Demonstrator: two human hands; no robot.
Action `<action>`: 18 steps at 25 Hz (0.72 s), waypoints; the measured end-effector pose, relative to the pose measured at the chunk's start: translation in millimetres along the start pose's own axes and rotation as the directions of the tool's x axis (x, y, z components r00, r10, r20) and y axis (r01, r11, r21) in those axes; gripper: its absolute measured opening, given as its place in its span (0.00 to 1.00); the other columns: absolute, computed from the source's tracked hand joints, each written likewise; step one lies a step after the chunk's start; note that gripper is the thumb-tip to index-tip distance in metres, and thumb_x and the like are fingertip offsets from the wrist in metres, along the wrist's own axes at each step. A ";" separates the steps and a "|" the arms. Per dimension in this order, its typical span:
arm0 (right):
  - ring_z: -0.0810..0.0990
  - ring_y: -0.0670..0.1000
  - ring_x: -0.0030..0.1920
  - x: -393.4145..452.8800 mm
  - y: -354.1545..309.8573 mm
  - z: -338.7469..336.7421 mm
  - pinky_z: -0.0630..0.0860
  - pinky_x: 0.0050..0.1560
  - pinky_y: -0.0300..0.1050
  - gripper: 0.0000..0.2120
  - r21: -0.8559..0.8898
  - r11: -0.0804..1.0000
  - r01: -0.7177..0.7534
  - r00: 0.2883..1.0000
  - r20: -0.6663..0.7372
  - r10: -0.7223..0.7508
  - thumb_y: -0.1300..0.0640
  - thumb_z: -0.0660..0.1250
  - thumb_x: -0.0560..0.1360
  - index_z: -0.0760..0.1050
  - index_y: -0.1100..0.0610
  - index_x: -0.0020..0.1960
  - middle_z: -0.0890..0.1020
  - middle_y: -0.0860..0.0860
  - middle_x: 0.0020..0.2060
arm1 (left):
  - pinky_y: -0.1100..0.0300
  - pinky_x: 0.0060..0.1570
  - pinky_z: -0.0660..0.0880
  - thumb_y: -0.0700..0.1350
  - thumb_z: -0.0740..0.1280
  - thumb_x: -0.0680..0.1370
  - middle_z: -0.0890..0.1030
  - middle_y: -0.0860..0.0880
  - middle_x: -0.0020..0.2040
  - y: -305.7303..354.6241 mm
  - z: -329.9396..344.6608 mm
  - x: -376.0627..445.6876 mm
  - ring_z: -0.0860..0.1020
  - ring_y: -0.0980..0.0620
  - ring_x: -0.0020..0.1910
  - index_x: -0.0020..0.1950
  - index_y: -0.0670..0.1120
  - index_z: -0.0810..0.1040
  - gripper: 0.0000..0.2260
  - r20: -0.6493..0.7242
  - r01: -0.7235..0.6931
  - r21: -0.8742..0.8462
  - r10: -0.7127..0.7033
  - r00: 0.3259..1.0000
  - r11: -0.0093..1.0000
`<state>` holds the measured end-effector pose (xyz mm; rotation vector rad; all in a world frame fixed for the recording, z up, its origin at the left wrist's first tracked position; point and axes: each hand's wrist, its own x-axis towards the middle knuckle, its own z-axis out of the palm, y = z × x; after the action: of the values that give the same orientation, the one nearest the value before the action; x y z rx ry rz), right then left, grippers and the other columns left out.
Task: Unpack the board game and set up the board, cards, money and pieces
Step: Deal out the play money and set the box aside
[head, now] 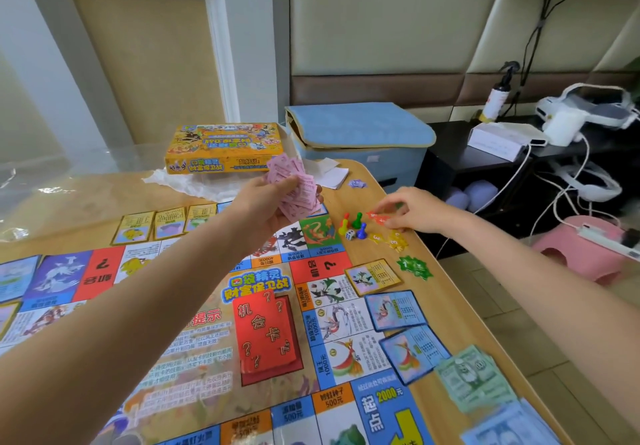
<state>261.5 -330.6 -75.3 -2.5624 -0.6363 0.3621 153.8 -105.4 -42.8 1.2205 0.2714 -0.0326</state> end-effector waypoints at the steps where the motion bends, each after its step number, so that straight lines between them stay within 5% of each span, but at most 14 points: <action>1: 0.75 0.45 0.45 6.1 -1.7 2.9 0.70 0.40 0.34 0.14 -0.015 1.000 0.014 0.999 -0.033 -0.015 0.59 0.70 0.73 0.78 0.55 0.58 0.76 0.47 0.49 | 0.59 0.42 0.80 0.39 0.58 0.81 0.79 0.39 0.54 -0.4 -0.8 -0.1 0.80 0.46 0.46 0.66 0.35 0.68 0.15 -0.002 0.001 -0.001 -0.001 1.000 1.000; 6: 0.76 0.50 0.49 45.4 -11.1 10.9 0.69 0.40 0.35 0.12 0.089 0.994 -0.063 0.980 -0.185 0.078 0.58 0.72 0.72 0.80 0.58 0.55 0.80 0.54 0.50 | 0.57 0.43 0.79 0.38 0.58 0.80 0.79 0.38 0.56 -1.3 -8.6 1.3 0.80 0.45 0.49 0.61 0.38 0.70 0.10 -0.031 -0.004 -0.027 0.003 1.000 1.000; 10: 0.75 0.52 0.56 61.6 -14.1 6.7 0.69 0.47 0.41 0.09 0.014 0.994 -0.110 0.980 -0.168 0.111 0.63 0.68 0.74 0.81 0.56 0.54 0.78 0.56 0.58 | 0.57 0.43 0.80 0.38 0.59 0.80 0.80 0.39 0.55 -2.4 -10.3 1.8 0.80 0.45 0.49 0.60 0.39 0.70 0.09 -0.053 0.008 -0.020 -0.009 0.999 1.000; 15: 0.75 0.51 0.56 45.6 -16.4 2.1 0.70 0.48 0.40 0.08 0.076 0.995 -0.059 0.958 -0.276 0.078 0.62 0.67 0.75 0.81 0.52 0.49 0.78 0.54 0.57 | 0.57 0.43 0.80 0.39 0.58 0.80 0.78 0.37 0.58 -2.0 -7.4 0.5 0.79 0.44 0.52 0.63 0.38 0.69 0.12 -0.052 0.008 -0.018 -0.009 0.999 1.000; 18: 0.78 0.51 0.51 9.3 -14.9 -11.1 0.74 0.51 0.44 0.07 0.033 0.998 0.052 0.996 -0.073 -0.050 0.59 0.68 0.74 0.79 0.49 0.49 0.78 0.51 0.56 | 0.58 0.41 0.80 0.38 0.59 0.80 0.79 0.39 0.55 -2.2 -6.6 -3.1 0.80 0.46 0.48 0.62 0.39 0.70 0.11 -0.054 0.005 -0.025 -0.006 0.999 1.000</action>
<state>267.8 -318.6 -59.6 -2.5087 -0.6620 0.2602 149.2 -100.4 -46.2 1.1975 0.3217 -0.0006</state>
